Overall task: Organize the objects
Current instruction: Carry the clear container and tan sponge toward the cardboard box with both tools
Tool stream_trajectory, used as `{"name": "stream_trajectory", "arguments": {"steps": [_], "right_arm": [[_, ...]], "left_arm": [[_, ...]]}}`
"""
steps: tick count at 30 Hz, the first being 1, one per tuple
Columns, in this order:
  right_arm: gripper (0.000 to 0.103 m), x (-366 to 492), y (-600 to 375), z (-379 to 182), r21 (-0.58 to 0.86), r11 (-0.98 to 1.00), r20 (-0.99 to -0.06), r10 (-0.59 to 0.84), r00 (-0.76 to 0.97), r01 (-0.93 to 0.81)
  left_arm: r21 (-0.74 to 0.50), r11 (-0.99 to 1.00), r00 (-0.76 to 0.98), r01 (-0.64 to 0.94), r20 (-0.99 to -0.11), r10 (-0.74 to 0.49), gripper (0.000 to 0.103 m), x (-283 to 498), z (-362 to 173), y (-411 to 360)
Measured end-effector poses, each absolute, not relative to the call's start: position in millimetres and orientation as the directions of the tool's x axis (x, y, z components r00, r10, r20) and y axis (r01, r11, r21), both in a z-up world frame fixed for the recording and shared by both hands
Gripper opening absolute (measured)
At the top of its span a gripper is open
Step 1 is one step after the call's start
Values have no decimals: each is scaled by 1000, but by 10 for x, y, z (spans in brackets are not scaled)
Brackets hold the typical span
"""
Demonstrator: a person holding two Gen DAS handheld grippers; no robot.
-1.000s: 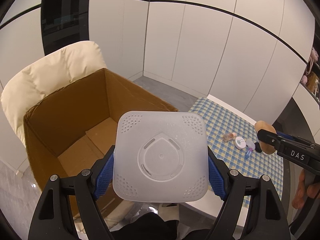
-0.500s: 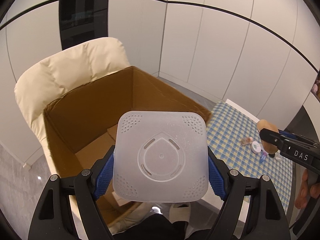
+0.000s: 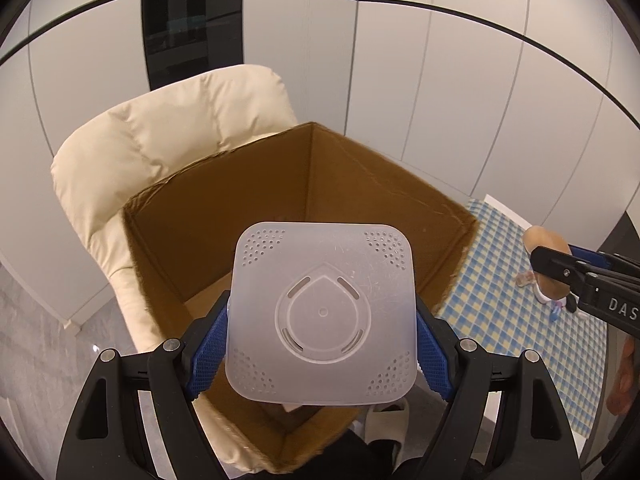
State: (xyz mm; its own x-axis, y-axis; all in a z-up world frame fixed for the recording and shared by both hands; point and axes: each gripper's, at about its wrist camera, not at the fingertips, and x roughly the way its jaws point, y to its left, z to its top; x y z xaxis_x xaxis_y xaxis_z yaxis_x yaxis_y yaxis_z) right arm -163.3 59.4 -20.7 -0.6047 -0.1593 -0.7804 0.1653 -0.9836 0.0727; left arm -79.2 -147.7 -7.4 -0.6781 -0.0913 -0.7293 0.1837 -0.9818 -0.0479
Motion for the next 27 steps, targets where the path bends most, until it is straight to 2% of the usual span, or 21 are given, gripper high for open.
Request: {"name": "stream_trajectory", "arguments": {"steps": [9, 11, 15, 27], "right_arm": [[54, -1664, 332, -211, 65, -975, -781, -182, -597, 213], [54, -1669, 287, -210, 65, -973, -781, -188, -596, 221], [54, -1690, 173, -210, 66, -969, -783, -198, -590, 237], [54, -1736, -264, -203, 63, -949, -784, -239, -573, 310]], "left_arm": [[-37, -976, -669, 214, -733, -119, 83, -774, -120, -1726], [-35, -976, -681, 217, -722, -125, 91, -747, -93, -1769], [-27, -975, -709, 221, -691, -142, 102, -663, -29, -1820], [-35, -959, -700, 282, -691, -181, 102, -485, -1, -2071]]}}
